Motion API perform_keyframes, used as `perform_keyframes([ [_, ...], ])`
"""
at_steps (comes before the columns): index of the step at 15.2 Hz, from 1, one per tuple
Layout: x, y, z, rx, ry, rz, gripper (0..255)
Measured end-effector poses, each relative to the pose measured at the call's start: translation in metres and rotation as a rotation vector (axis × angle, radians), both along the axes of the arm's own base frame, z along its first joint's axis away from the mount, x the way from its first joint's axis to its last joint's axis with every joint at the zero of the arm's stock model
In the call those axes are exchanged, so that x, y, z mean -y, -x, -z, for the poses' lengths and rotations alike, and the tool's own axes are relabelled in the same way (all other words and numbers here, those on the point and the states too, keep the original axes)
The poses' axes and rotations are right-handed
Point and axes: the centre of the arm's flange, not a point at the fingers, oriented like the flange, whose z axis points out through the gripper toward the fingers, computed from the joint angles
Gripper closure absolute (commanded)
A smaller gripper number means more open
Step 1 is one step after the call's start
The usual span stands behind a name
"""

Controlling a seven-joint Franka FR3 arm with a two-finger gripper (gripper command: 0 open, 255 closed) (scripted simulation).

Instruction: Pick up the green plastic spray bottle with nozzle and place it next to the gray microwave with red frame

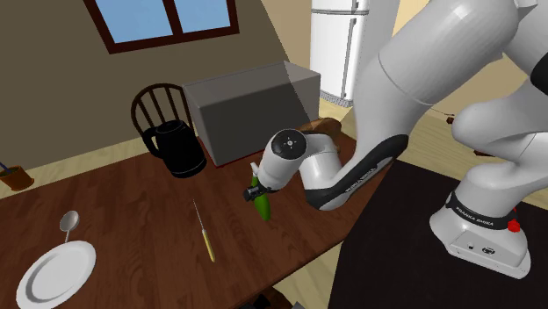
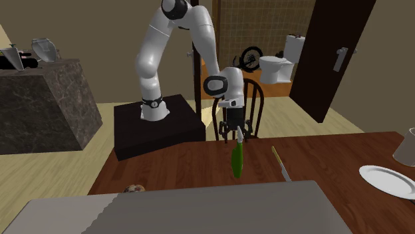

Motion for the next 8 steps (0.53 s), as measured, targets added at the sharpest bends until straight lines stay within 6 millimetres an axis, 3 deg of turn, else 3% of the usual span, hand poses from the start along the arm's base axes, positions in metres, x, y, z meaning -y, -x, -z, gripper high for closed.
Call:
perform_keyframes([
  [4,0.002,-0.011,0.02,0.001,0.0,0.002,0],
  [8,0.003,-0.015,0.027,0.0,0.0,0.002,0],
])
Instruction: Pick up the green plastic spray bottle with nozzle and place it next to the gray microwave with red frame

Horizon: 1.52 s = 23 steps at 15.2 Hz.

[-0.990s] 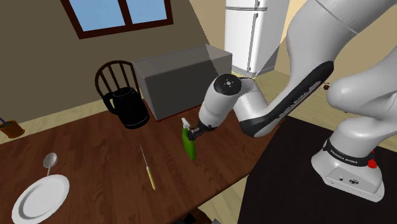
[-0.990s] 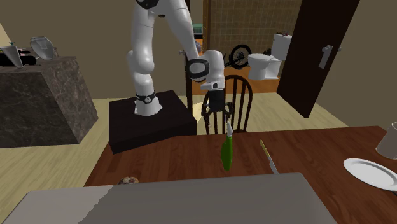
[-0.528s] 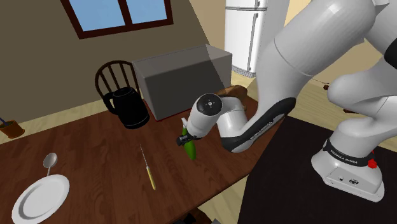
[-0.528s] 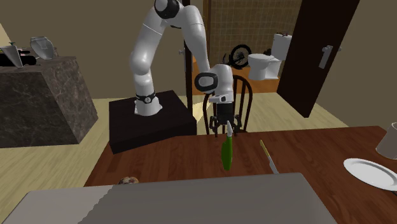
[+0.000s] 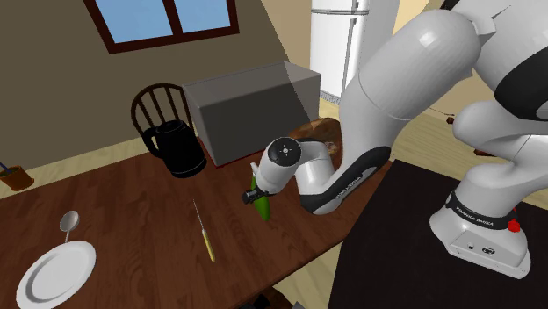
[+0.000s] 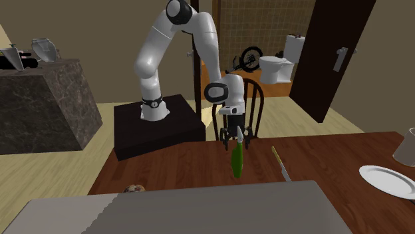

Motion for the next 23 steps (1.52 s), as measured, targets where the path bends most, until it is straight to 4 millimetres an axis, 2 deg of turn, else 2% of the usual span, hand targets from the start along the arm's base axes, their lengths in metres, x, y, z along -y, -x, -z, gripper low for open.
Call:
perform_keyframes([
  [3,0.0,0.0,0.0,0.0,0.0,0.0,0],
  [4,0.0,0.0,0.0,0.0,0.0,0.0,255],
  [15,0.0,0.0,-0.002,0.0,0.0,0.0,255],
  [23,0.001,0.0,-0.042,0.0,0.0,0.0,255],
])
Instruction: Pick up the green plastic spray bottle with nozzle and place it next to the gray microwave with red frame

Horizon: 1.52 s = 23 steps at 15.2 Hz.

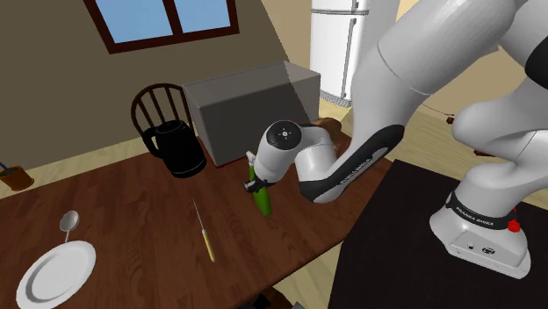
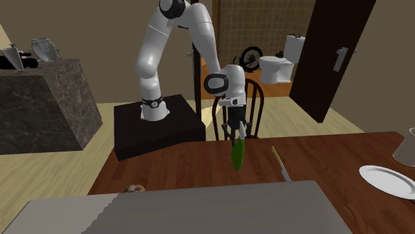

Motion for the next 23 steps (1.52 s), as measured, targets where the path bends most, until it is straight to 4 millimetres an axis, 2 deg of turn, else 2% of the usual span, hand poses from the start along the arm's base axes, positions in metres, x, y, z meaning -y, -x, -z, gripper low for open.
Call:
perform_keyframes([
  [23,-0.001,0.0,-0.121,0.0,-0.001,0.0,255],
])
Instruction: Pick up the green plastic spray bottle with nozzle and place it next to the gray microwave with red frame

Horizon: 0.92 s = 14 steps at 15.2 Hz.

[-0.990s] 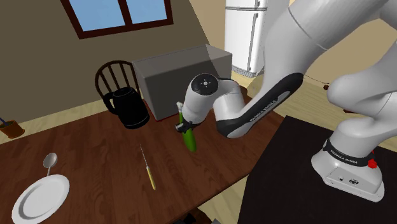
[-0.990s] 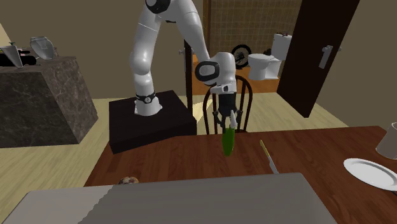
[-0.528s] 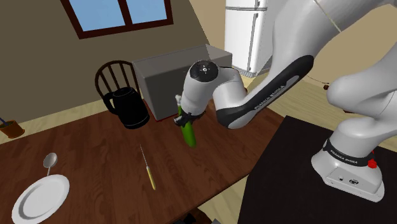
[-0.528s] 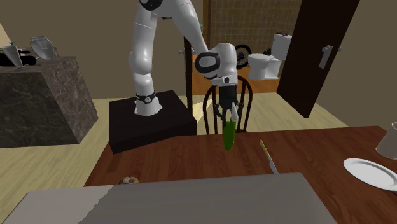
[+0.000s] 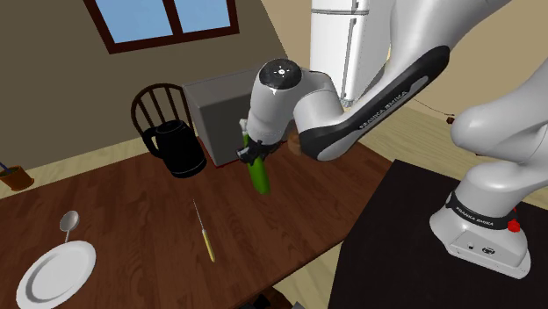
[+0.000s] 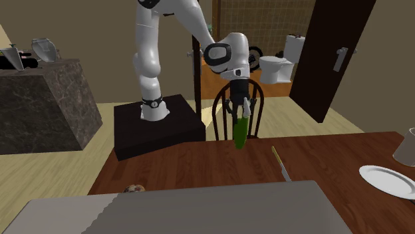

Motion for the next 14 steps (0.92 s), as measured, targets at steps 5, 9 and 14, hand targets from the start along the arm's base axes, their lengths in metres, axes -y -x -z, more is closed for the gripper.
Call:
perform_keyframes([
  [5,0.0,-0.001,-0.026,0.0,0.0,0.0,255],
  [9,0.002,0.0,-0.048,0.0,-0.001,0.0,255],
  [14,0.001,0.0,-0.074,0.0,0.0,0.0,255],
])
